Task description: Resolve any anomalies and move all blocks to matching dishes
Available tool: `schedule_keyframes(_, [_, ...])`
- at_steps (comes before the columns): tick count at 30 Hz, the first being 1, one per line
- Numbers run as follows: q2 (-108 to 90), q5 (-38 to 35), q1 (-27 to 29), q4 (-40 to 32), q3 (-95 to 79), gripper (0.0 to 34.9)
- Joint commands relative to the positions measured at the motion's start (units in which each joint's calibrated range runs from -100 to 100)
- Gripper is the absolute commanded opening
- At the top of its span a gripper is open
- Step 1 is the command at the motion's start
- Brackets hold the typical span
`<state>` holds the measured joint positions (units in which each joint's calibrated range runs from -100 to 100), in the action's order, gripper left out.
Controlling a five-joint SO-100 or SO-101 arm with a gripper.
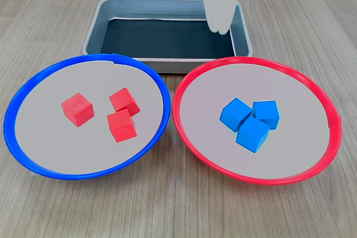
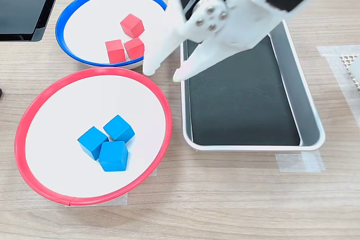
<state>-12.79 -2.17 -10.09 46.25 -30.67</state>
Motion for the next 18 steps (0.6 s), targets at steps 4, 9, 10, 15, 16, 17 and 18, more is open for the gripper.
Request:
schedule_keyframes(4, [18.1, 1.4, -3.9, 3.6, 21.2, 12.2])
schedule_keyframes(9, [28.7, 4.8, -5.9, 7.0, 33.8, 13.3])
schedule_keyframes(10, [30.4, 5.1, -6.1, 7.5, 35.6, 13.6])
schedule_keyframes(15, [36.5, 6.0, -7.4, 9.6, 42.4, 16.0])
schedule_keyframes(16, [37.1, 6.0, -7.6, 10.3, 43.0, 16.5])
schedule_keyframes(17, [37.6, 6.0, -7.7, 10.8, 43.5, 17.2])
schedule_keyframes(18, [38.2, 6.0, -7.8, 11.2, 43.8, 17.5])
